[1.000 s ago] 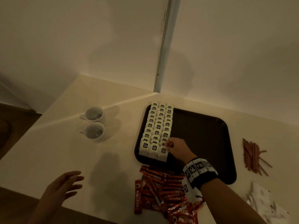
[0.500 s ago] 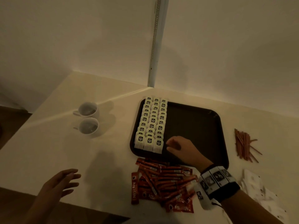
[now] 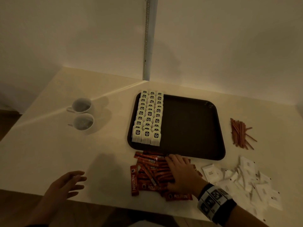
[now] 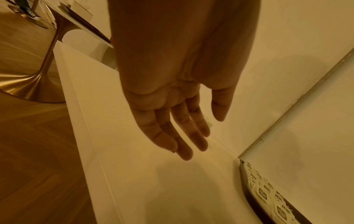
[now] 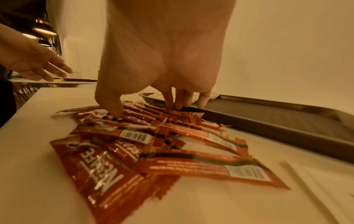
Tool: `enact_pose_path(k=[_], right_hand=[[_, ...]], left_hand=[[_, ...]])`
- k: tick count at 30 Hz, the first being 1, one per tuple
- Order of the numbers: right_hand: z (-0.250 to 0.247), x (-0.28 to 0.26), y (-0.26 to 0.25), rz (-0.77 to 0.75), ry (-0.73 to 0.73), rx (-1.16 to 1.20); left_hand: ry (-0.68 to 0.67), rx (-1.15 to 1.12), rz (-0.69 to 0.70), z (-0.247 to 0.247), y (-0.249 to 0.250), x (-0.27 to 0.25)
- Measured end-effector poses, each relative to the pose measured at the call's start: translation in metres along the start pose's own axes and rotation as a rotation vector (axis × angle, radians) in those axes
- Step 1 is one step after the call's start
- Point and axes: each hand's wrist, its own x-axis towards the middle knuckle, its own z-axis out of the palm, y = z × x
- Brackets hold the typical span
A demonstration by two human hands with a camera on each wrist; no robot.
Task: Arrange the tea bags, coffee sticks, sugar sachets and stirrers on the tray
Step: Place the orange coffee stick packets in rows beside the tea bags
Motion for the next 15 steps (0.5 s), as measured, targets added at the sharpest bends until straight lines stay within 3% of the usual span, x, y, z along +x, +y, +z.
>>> enact_pose_path(k=[6, 15], right_hand=[[0.013, 0.011, -0.002, -0.004, 0.058, -0.017], [0.005, 0.02, -0.004, -0.036, 0.01, -0.017]], left_hand=[[-0.001, 0.016, 0.005, -0.002, -0.001, 0.0], [-0.02, 0.006, 0.02, 0.0, 0.0, -0.001]])
